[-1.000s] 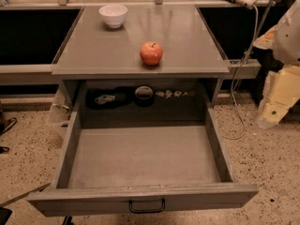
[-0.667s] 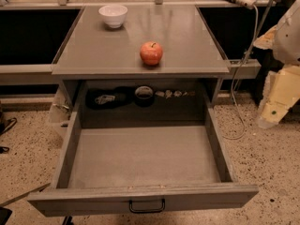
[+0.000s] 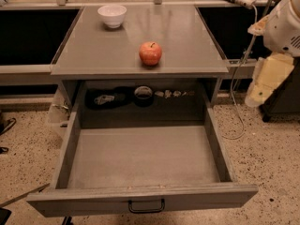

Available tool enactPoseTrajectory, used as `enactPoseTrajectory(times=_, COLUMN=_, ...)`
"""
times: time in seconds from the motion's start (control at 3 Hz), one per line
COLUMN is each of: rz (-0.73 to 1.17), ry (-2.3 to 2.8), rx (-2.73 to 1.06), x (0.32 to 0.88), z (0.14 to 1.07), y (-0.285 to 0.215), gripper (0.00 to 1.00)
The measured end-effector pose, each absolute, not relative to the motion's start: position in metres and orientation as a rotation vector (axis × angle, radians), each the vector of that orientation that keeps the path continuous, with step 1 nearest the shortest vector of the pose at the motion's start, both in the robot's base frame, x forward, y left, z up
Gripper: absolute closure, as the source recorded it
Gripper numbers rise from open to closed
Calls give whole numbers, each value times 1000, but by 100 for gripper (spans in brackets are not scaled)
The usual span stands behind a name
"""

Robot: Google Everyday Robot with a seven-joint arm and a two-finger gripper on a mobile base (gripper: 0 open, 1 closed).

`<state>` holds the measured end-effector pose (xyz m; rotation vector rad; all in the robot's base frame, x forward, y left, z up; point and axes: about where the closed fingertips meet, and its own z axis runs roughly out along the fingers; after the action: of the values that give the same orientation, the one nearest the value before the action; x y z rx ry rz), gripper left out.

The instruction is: Place apple into top drawer

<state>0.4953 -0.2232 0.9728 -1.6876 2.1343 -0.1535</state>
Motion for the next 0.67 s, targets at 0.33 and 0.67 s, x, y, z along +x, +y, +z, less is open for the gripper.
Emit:
enactPoseTrajectory(times=0.33, rz=-184, ry=2024, rx=-1662, x=555, z=972, y=-221, gripper=0)
enactPoseTrajectory(times=0.67, rz=-167, ry=1903, rx=-1700, x=620, z=962, y=-192, gripper=0)
